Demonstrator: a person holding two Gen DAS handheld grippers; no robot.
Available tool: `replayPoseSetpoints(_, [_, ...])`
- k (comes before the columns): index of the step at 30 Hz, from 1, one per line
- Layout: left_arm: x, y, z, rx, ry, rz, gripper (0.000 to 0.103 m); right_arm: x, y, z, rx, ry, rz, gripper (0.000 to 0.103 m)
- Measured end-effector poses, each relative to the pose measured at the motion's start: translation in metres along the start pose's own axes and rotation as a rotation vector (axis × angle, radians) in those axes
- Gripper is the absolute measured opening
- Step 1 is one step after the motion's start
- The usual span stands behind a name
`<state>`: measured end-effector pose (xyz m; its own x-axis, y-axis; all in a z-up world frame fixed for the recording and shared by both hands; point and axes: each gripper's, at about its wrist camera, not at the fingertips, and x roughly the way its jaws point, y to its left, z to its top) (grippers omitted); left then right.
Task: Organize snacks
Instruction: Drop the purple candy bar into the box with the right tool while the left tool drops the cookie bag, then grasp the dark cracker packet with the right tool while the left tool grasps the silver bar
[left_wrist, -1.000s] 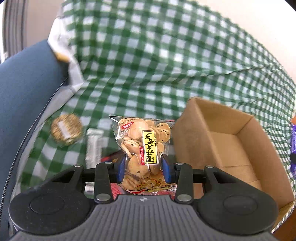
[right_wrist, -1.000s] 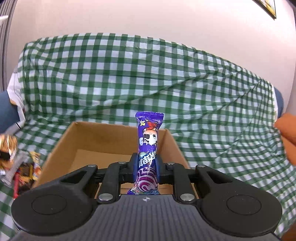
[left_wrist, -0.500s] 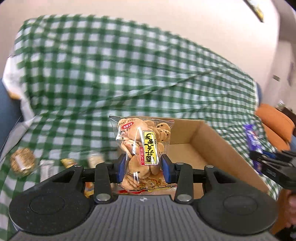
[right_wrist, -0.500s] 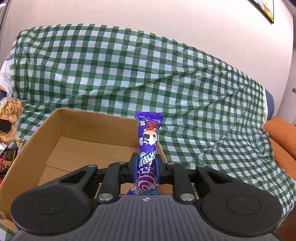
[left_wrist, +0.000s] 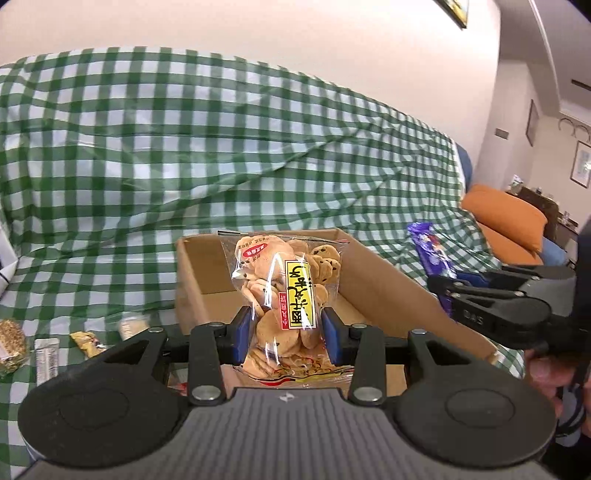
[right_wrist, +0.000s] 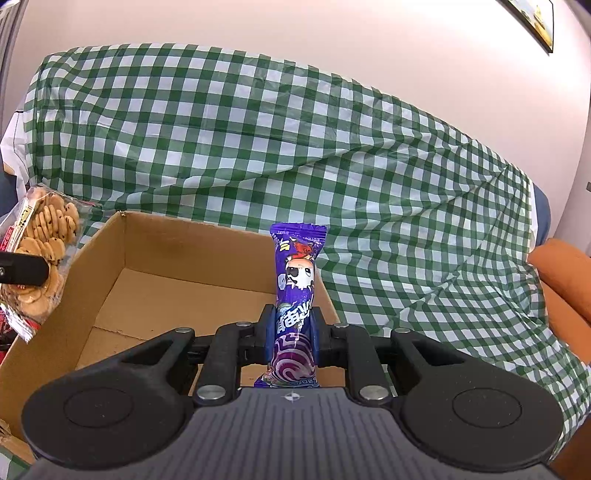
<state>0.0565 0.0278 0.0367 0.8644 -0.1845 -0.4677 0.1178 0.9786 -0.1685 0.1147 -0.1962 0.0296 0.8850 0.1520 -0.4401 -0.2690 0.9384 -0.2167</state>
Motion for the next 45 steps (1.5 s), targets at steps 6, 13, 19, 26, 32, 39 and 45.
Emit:
replayPoseSetpoints(6, [0.000,-0.009,-0.004,0.032,0.003,-0.042,0.044,0.001,-0.001,0.001,-0.002,0.000,0.000,0.020])
replayPoseSetpoints(13, [0.001,-0.015,-0.006,0.042,0.021,-0.118,0.075,0.001,0.000,0.000,-0.009,-0.002,-0.011,0.020])
replayPoseSetpoints(19, [0.003,-0.015,-0.007,0.044,0.025,-0.098,0.078,0.004,-0.003,-0.001,-0.003,0.010,-0.030,0.042])
replayPoseSetpoints(26, [0.000,-0.012,-0.009,0.047,0.010,-0.055,0.065,0.006,0.000,-0.001,-0.010,0.013,-0.030,0.044])
replayPoseSetpoints(32, [0.001,0.003,-0.011,0.020,0.030,-0.044,0.029,0.007,0.004,0.000,-0.009,0.009,-0.029,0.044])
replayPoseSetpoints(39, [-0.004,0.047,-0.002,-0.147,0.075,-0.035,0.021,0.006,0.016,0.005,-0.010,-0.001,-0.032,0.044])
replayPoseSetpoints(45, [-0.009,0.085,0.019,-0.211,0.135,-0.011,0.019,0.004,0.029,0.008,-0.008,-0.007,-0.013,0.042])
